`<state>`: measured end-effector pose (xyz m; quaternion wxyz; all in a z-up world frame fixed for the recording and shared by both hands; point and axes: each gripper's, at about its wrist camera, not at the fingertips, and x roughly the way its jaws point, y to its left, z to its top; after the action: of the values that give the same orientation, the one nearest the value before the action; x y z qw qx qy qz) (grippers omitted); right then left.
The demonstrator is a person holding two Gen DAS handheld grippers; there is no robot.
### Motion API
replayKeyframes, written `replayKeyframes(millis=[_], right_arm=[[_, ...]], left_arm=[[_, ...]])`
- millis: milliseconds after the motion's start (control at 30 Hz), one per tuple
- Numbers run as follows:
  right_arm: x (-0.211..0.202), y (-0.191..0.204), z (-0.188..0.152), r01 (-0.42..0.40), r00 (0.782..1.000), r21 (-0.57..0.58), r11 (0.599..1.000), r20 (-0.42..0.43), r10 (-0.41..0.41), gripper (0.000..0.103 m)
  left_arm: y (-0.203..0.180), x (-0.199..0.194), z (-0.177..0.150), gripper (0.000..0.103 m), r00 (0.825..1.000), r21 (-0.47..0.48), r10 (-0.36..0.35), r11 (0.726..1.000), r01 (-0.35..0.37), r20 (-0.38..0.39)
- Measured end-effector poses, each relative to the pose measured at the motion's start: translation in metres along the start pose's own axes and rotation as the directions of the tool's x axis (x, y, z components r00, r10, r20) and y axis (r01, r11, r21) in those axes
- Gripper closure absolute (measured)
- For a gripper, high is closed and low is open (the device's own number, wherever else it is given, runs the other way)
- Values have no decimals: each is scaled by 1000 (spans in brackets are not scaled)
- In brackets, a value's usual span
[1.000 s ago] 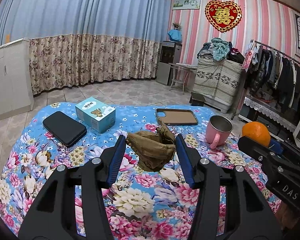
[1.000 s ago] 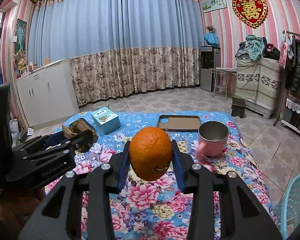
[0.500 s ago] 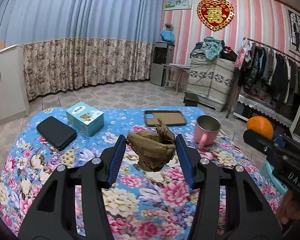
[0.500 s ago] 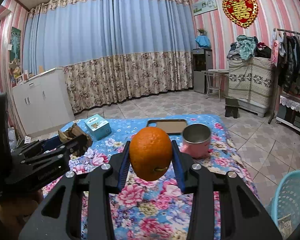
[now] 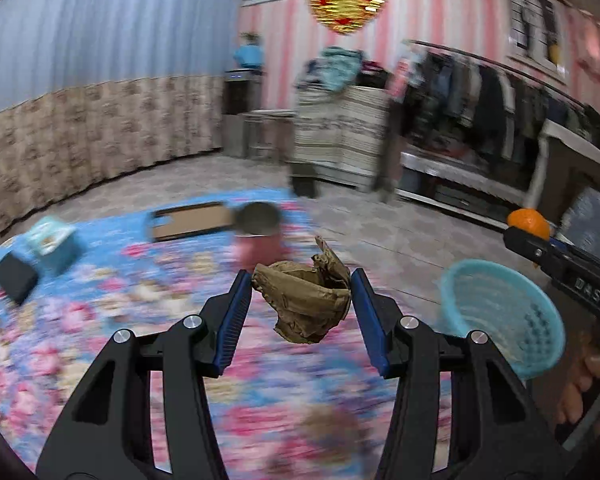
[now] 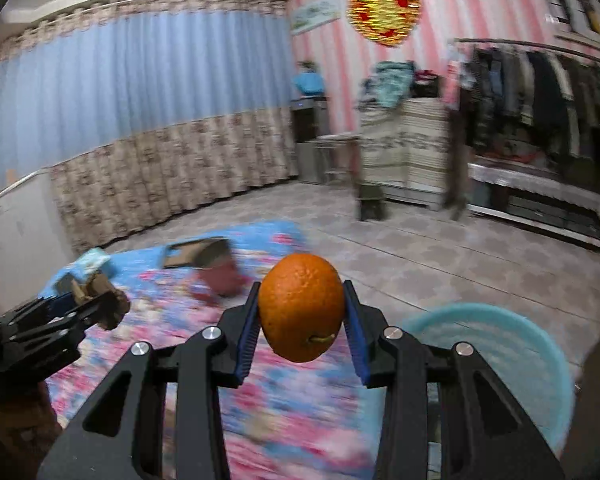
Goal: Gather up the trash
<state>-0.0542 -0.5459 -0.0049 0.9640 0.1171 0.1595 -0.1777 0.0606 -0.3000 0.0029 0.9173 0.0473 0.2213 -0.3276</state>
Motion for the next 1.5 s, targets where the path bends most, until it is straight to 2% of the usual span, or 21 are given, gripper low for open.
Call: replayKeyframes(millis=[100, 200, 267, 400, 433, 467, 500, 633, 800, 867, 933, 1033, 1100, 1133, 1200, 1267, 1333, 1367, 1500], right_arm=[[-11, -53, -2, 75, 997, 45, 996, -6, -75, 64], [-20, -93, -4, 123, 992, 78, 989, -13, -123, 63], [-24, -115, -5, 144, 990, 95, 985, -16, -143, 62], [-23, -137, -6, 155, 988, 109, 982, -27, -153, 62], [-22, -140, -7, 152, 988, 113, 982, -33, -149, 58], [-22, -142, -7, 157, 988, 119, 980, -31, -154, 47], [-22, -144, -7, 157, 988, 128, 979, -22, -155, 42], [-24, -144, -7, 149, 989, 141, 979, -17, -148, 42], [-31, -124, -3, 122, 992, 124, 985, -5, -123, 42], [-32, -103, 1, 106, 994, 109, 988, 2, -107, 40], [-34, -76, 4, 78, 997, 95, 992, 12, -80, 33], [-37, -19, 6, -6, 1000, 58, 998, 20, 5, 28], [-38, 24, 1, -67, 998, 25, 997, 18, 67, 20], [-39, 45, -3, -104, 995, 11, 995, 13, 104, 19], [-41, 79, -12, -183, 983, -6, 983, -2, 183, 14], [-47, 119, -25, -258, 966, -26, 966, -12, 258, 11], [-54, 149, -38, -307, 952, -52, 950, -13, 307, 9], [-55, 163, -45, -329, 944, -66, 942, -18, 329, 9], [-53, 202, -74, -381, 925, -126, 916, -33, 380, 9]], left_arm=[[-45, 19, 3, 53, 997, 15, -82, 996, 82, -14], [-91, 41, 7, 53, 983, 18, -177, 984, 178, -42], [-122, 57, 9, 52, 972, 34, -226, 973, 229, -69], [-159, 80, 5, 49, 944, 36, -303, 950, 310, -132], [-163, 83, 2, 42, 940, 37, -309, 948, 317, -144], [-167, 84, 1, 36, 942, 42, -302, 950, 311, -144], [-167, 85, 1, 35, 946, 43, -293, 952, 302, -140], [-157, 80, 5, 35, 960, 42, -253, 965, 260, -121], [-103, 56, 16, 34, 980, 7, -178, 984, 179, -85], [-71, 37, 18, 33, 992, -10, -102, 995, 102, -68], [-43, 13, 20, 31, 998, -20, -52, 998, 51, -46], [6, -33, 19, 20, 998, -38, 55, 998, -55, 0], [36, -64, 15, 13, 992, -53, 124, 991, -123, 24], [55, -83, 9, 7, 984, -63, 174, 983, -172, 36], [87, -115, -5, 5, 966, -77, 256, 965, -252, 48], [125, -145, -29, 5, 933, -96, 360, 929, -357, 23], [155, -166, -49, 5, 909, -132, 418, 900, -414, -1], [172, -178, -64, 5, 898, -166, 440, 884, -436, -13], [207, -204, -96, 5, 884, -279, 468, 848, -450, -3]])
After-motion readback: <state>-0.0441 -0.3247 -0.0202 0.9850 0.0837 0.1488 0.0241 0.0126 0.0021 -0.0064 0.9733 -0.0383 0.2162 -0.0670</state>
